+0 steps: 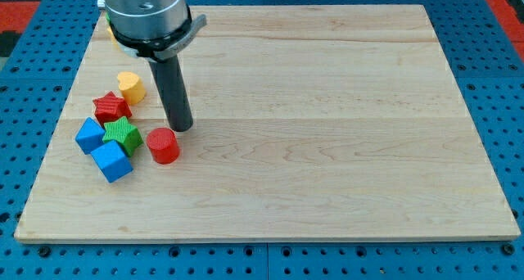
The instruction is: Move away the green circle from the top top of the yellow hexagon
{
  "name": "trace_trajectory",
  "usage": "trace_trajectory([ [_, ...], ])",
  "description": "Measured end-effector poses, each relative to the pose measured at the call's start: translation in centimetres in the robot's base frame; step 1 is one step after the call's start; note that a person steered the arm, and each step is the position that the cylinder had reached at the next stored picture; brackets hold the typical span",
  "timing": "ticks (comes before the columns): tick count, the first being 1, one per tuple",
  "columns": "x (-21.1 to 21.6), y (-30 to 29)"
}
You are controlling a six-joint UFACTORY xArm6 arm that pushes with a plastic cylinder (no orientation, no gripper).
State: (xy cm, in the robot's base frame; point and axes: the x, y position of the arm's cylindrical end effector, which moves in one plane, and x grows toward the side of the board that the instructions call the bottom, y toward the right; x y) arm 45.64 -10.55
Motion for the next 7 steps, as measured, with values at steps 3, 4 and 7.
trace_trajectory([
  [3,-19.0,2.1],
  [4,-25.6,-3.3],
  [7,-25.8,-19.7],
])
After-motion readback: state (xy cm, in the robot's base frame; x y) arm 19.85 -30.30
